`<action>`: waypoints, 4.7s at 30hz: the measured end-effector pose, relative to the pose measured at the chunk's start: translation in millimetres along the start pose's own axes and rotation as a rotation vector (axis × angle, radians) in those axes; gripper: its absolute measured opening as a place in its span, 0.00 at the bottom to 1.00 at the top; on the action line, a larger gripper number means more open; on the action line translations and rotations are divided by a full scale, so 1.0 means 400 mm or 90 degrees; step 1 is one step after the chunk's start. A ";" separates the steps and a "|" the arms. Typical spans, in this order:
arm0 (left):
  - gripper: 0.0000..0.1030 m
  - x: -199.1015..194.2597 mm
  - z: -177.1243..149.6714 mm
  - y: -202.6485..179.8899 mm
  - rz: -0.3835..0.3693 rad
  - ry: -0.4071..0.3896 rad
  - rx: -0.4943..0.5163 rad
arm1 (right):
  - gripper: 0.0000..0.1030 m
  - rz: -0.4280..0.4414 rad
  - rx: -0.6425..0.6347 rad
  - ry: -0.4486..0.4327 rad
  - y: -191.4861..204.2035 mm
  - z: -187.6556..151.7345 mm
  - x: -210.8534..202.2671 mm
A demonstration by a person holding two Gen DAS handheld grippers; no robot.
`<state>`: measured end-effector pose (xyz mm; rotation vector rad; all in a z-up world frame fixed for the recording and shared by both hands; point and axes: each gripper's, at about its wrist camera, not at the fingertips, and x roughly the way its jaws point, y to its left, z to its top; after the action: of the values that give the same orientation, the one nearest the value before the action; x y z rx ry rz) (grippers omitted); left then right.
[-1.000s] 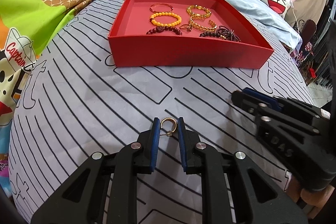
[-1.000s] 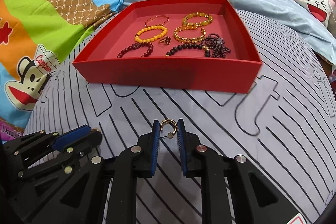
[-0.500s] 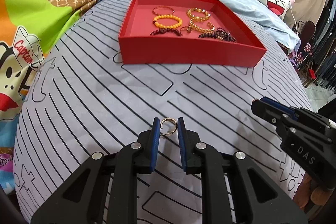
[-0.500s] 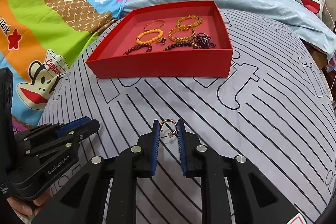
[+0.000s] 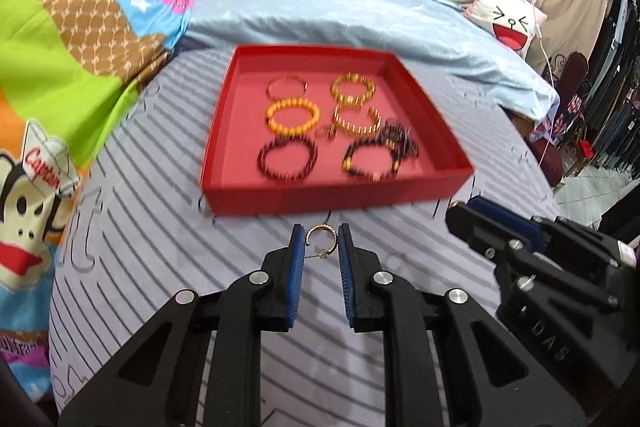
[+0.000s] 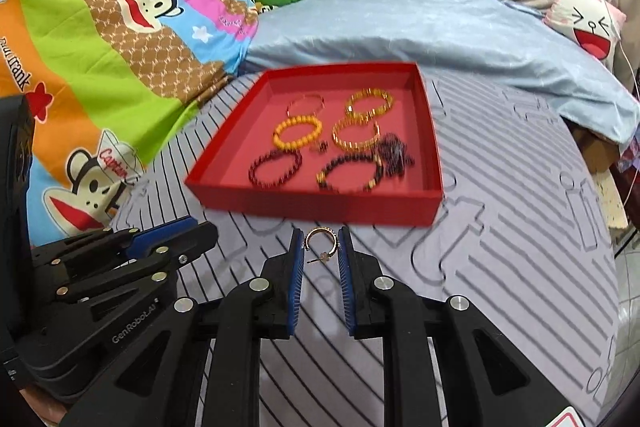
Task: Organize jewelry
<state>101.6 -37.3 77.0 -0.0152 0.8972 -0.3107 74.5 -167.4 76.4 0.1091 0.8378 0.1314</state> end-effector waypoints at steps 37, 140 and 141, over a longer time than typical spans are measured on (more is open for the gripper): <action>0.16 0.331 0.368 0.049 0.039 -0.004 0.005 | 0.16 -0.044 0.019 0.015 -0.108 0.322 0.341; 0.92 0.061 0.040 0.039 0.175 -0.004 -0.038 | 0.94 -0.136 0.061 -0.011 -0.086 0.006 0.034; 0.92 0.061 0.039 0.039 0.174 -0.003 -0.038 | 0.94 -0.135 0.063 -0.010 -0.087 0.006 0.034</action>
<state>132.1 -30.9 65.9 0.0514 0.8912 -0.0285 88.0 -199.7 62.8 0.1131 0.8349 -0.1107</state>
